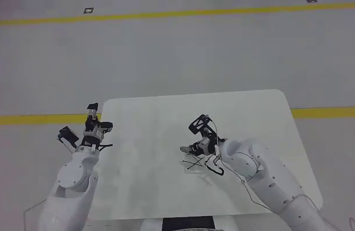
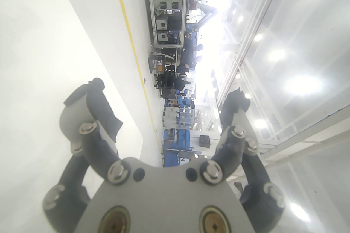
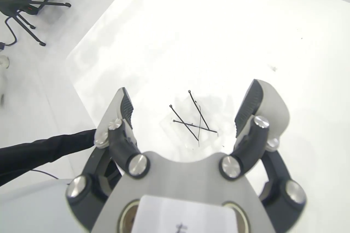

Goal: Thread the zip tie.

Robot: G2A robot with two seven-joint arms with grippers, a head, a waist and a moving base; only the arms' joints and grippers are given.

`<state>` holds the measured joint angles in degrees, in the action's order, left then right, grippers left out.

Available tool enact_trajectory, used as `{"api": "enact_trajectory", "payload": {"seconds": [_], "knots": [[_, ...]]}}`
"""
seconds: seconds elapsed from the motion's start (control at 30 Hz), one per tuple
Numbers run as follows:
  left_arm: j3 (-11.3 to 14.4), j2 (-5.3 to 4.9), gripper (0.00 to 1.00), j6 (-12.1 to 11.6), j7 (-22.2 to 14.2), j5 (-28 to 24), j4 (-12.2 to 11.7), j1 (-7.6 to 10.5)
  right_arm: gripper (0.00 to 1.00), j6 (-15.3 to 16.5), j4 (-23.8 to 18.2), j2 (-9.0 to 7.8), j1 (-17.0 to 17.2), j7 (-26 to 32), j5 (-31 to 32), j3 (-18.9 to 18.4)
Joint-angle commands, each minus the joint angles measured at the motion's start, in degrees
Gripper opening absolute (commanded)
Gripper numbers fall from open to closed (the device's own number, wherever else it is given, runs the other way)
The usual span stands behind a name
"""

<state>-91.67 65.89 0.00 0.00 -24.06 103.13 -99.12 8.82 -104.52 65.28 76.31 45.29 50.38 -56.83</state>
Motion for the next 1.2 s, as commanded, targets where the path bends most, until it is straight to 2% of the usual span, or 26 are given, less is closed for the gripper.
{"api": "enact_trajectory", "payload": {"seconds": [0.0, 0.03, 0.07, 0.1, 0.37, 0.43, 0.77, 0.83, 0.93, 1.17], "knots": [[0.0, 0.00, 1.00, 0.0, 0.0, 0.0, 0.0, 0.00, 1.00, 0.0, 0.0, 0.00, 0.0, 0.0, 0.0, 0.0], [0.0, 0.00, 1.00, 0.0, 0.0, 0.0, 0.0, 0.00, 1.00, 0.0, 0.0, 0.00, 0.0, 0.0, 0.0, 0.0], [0.0, 0.00, 1.00, 0.0, 0.0, 0.0, 0.0, 0.00, 1.00, 0.6, 0.4, -0.14, -0.4, 1.6, 3.0, 0.5], [0.0, 0.00, 1.00, 0.0, 0.0, 0.0, 0.0, 0.00, 1.00, 1.5, 0.2, -0.18, -1.8, 5.4, 9.0, 2.5], [0.0, 0.00, 1.00, 0.0, 0.0, 0.0, 0.0, 0.00, 1.00, 3.9, 4.4, 1.30, -8.3, 14.6, 14.1, 9.6], [0.0, 0.00, 1.00, 0.0, 0.0, 0.0, 0.0, 0.00, 1.00, 5.5, 5.8, 1.80, -9.7, 17.2, 12.1, 11.2], [0.0, 0.00, 1.00, 0.0, 0.0, 0.0, 0.0, 0.00, 1.00, 6.2, 5.9, 1.90, -9.7, 17.0, 10.5, 11.4], [0.0, 0.00, 1.00, 0.0, 0.0, 0.0, 0.0, 0.00, 1.00, 8.8, 7.1, 1.86, -10.1, 17.2, 7.6, 10.9], [0.0, 0.00, 1.00, 0.0, 0.0, 0.0, 0.0, 0.00, 1.00, 10.7, 8.7, 1.99, -11.7, 22.5, 1.3, 10.6], [0.0, 0.00, 1.00, 0.0, 0.0, 0.0, 0.0, 0.00, 1.00, 10.7, 10.9, 2.52, -14.9, 29.9, -8.3, 12.1]]}}
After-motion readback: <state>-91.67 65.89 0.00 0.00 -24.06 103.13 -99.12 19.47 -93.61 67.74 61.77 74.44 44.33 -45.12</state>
